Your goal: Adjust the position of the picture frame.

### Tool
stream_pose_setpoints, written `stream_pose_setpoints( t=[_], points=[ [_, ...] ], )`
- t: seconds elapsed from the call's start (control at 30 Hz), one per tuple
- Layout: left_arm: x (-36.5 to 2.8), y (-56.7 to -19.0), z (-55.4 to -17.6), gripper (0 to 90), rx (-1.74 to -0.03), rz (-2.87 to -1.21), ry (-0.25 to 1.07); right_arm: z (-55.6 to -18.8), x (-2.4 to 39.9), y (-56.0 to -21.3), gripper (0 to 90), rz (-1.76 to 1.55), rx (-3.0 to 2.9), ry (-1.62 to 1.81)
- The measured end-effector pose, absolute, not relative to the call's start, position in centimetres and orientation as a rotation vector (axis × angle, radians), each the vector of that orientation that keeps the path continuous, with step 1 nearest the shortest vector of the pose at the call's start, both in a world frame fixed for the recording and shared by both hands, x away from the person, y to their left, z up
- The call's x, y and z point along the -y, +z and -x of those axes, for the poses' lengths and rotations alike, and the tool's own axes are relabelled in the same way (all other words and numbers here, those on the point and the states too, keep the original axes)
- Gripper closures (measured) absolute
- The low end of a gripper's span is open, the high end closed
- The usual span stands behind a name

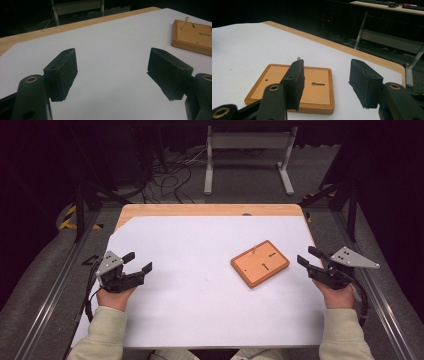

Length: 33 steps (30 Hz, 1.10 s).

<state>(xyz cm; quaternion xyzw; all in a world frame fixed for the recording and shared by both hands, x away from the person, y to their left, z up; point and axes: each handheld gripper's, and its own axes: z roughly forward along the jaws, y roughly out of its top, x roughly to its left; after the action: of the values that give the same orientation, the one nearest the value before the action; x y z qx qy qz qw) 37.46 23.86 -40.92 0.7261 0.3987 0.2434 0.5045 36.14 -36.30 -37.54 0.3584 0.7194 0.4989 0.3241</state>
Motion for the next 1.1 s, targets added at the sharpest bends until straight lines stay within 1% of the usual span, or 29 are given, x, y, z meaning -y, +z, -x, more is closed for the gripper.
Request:
stream_pose_setpoints(
  t=[0.57, 0.8, 0.97, 1.0, 1.03, 1.07, 1.1],
  points=[
    [-23.5, -40.9, -37.4, 24.3, -0.96, -1.762, 0.588, -36.5, 36.3, -37.3, 47.1, -0.937, -1.88, 1.313],
    [-23.4, -41.0, -37.5, 24.3, -0.958, -1.774, 0.589, -38.2, 35.7, -36.8, 47.5, -0.946, -1.914, 1.274],
    [-23.4, -41.0, -37.5, 24.3, -0.959, -1.775, 0.589, -40.3, 35.4, -36.4, 53.0, -1.031, -1.953, 1.175],
    [-23.4, -41.0, -37.5, 24.3, -0.961, -1.776, 0.587, -40.7, 35.3, -36.3, 55.3, -1.048, -1.96, 1.159],
    [-23.4, -41.0, -37.5, 24.3, -0.959, -1.777, 0.585, -41.4, 35.3, -36.3, 60.5, -1.087, -1.979, 1.135],
    [-23.4, -41.0, -37.5, 24.3, -0.959, -1.777, 0.585, -41.4, 35.3, -36.3, 60.5, -1.087, -1.979, 1.135],
    [-23.4, -41.0, -37.5, 24.3, -0.96, -1.773, 0.585, -41.7, 35.3, -36.2, 63.9, -1.102, -1.986, 1.119]
  ],
)
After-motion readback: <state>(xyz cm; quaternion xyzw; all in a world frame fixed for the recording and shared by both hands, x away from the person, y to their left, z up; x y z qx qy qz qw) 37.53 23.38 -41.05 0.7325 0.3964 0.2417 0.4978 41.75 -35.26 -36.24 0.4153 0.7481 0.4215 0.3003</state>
